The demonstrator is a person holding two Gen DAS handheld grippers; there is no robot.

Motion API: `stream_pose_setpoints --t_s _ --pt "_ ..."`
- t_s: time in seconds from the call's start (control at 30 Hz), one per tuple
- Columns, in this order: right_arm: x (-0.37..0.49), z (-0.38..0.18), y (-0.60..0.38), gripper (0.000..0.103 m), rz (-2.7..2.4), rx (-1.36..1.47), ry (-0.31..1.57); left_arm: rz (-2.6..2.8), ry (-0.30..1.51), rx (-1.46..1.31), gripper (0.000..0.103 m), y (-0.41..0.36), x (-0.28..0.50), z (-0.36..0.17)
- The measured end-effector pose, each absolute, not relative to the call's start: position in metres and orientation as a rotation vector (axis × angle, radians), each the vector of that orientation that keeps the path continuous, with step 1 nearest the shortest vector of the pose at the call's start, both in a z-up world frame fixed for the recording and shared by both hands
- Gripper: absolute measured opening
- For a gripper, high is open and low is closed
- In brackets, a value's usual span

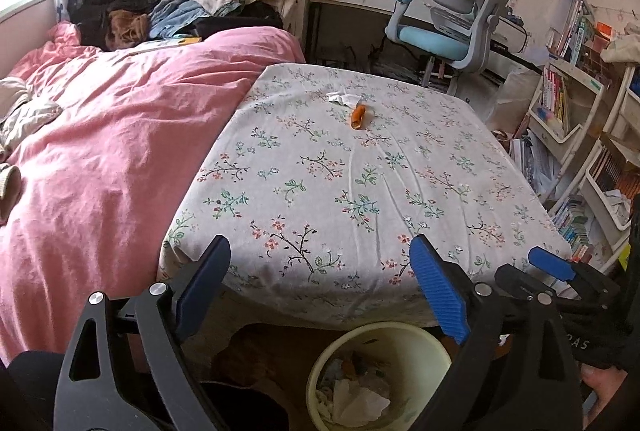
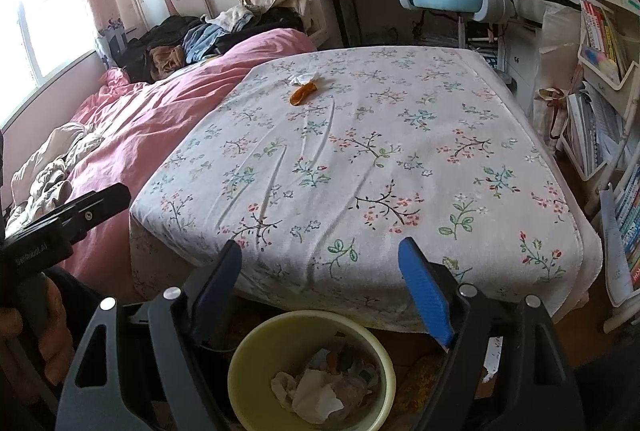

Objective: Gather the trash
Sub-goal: 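Move both tools back toward the last orange peel and tissue, then grasp the small orange peel with the right tool while the left tool grasps the tissue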

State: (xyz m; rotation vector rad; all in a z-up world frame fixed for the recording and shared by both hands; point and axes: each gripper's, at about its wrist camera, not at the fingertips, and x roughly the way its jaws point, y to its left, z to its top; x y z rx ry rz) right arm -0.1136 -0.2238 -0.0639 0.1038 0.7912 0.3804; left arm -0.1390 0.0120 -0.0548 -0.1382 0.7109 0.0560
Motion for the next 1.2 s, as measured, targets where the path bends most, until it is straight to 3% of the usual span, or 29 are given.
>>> stream_pose_setpoints --t_s 0.47,0.9,1.2 --pt "-0.104 -0.063 -0.212 0.078 0.407 0.105 0.805 0.07 0.693 -0.147 0.09 0.017 -0.132 -0.048" --pt "-0.007 -0.063 -0.158 0.078 0.455 0.092 0.839 0.204 0.628 -0.191 0.091 0.088 -0.033 -0.011" --pt "0.098 -0.076 -0.116 0.057 0.415 0.143 0.908 0.214 0.661 -0.245 0.091 0.111 0.056 -0.022"
